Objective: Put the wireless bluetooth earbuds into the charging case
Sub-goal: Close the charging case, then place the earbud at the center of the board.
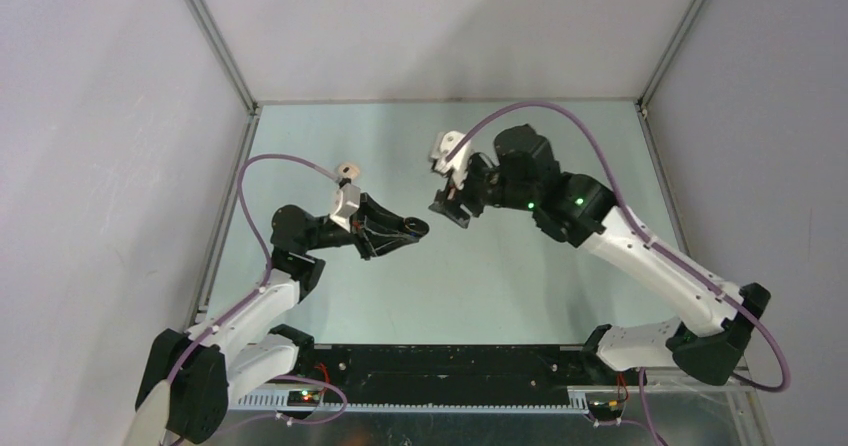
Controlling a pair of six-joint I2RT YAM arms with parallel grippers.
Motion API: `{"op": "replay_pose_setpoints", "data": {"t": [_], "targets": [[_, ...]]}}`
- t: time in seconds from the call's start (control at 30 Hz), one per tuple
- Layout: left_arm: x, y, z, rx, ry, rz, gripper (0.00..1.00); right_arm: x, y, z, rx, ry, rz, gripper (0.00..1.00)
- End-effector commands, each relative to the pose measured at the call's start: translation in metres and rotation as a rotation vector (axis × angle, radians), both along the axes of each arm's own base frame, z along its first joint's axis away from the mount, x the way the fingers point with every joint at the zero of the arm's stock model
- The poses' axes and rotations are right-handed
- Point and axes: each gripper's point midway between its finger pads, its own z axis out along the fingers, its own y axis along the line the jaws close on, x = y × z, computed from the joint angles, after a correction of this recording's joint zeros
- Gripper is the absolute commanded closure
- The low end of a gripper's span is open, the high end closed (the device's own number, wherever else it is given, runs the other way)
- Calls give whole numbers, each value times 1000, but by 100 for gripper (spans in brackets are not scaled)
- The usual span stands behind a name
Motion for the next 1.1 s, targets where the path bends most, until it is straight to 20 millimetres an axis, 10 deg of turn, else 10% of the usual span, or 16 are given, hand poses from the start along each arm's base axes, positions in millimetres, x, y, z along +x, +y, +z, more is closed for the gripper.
{"op": "replay_pose_setpoints", "data": {"t": [0.0,1.07], "targets": [[18,-1,11,-33,-3,83,100,2,-25,25,101,11,-5,31],[17,-8,21,-108,109,71,100,-17,9,-29,254,520,401,26]]}}
